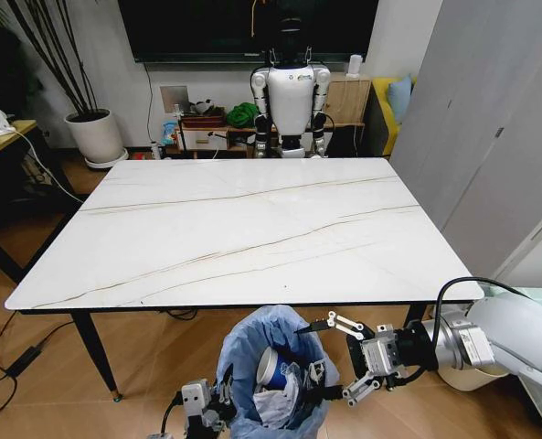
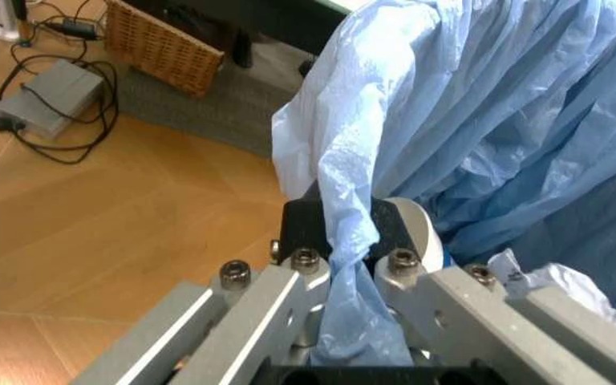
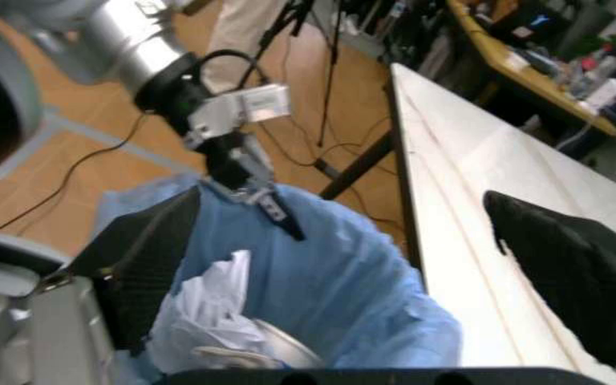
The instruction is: Pick up the trash bin and place the trash from the table into it.
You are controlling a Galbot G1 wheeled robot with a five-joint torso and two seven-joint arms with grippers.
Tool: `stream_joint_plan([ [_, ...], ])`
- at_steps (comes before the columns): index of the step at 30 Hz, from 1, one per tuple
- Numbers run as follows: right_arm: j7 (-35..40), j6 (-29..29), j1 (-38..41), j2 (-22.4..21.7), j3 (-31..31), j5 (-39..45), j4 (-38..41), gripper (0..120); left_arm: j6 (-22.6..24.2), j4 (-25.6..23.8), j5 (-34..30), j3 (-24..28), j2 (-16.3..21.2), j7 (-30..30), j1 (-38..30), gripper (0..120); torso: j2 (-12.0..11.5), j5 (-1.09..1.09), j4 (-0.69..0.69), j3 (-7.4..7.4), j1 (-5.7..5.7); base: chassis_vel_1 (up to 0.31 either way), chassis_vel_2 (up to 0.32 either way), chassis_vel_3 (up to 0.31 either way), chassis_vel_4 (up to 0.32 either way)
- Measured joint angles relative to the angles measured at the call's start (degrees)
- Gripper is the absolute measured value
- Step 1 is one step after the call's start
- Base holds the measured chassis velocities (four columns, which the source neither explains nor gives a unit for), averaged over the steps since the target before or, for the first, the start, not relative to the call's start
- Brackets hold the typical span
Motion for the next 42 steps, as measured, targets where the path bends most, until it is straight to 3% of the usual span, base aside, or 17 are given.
stream_joint_plan([
  [11, 7.8, 0.5, 2.1, 5.0, 5.1, 6.3, -14.4, 100, -0.1, -0.7, -0.5, -1.4, 1.5, 0.0, 1.3, 0, 0.0, 0.04, 0.01, 0.0, 0.0, 0.0, 0.0, 0.0, 0.0],
  [13, 9.1, 0.5, 0.8, 7.5, 9.0, 8.2, -19.2, 100, -0.2, -1.0, -0.9, -2.1, 1.9, 0.0, 1.5, 0, 0.0, 0.04, 0.01, 0.0, 0.01, 0.0, 0.0, 0.0, 0.0],
  [20, 13.7, -1.6, -5.9, 11.5, 19.0, 13.6, -25.1, 100, -0.2, -1.7, -1.6, -3.2, 2.7, -0.1, 1.7, 0, 0.0, 0.01, 0.0, 0.0, 0.01, 0.0, 0.0, 0.0, 0.0],
  [21, 14.9, -2.9, -9.3, 13.3, 23.8, 15.6, -26.3, 100, -0.2, -1.9, -1.8, -3.4, 2.9, -0.1, 1.7, 0, 0.0, 0.03, 0.01, 0.0, 0.01, 0.0, 0.0, 0.0, 0.0],
  [24, 15.2, -4.4, -13.2, 15.5, 29.4, 18.0, -26.7, 100, -0.2, -2.0, -1.9, -3.7, 3.1, -0.1, 1.7, 0, 0.0, 0.01, -0.02, 0.0, 0.01, 0.0, 0.0, 0.0, 0.0],
  [28, 11.2, -6.3, -19.8, 22.9, 39.3, 20.6, -27.0, 100, -0.3, -2.0, -2.4, -4.8, 3.6, -0.2, 1.7, 0, 0.0, 0.04, -0.01, 0.0, 0.0, 0.0, 0.0, 0.0, 0.0],
  [30, 10.7, -6.5, -20.3, 23.6, 40.0, 20.7, -27.0, 100, -0.4, -2.0, -2.5, -4.9, 3.7, -0.2, 1.7, 0, 0.0, 0.03, -0.01, 0.0, 0.0, 0.0, 0.0, 0.0, 0.0],
  [34, 10.5, -4.6, -24.4, 29.9, 45.2, 18.9, -26.7, 100, -0.7, -2.1, -3.0, -6.0, 4.3, -0.2, 2.0, 0, 0.0, 0.01, 0.01, 0.0, 0.0, 0.0, 0.0, 0.0, 0.0],
  [42, 10.4, -1.2, -28.2, 35.5, 51.1, 14.9, -28.3, 100, -0.9, -2.0, -3.2, -6.5, 4.7, 0.0, 1.7, 0, 0.0, 0.02, 0.0, -0.01, -0.01, 0.0, 0.0, 0.0, 0.0],
])
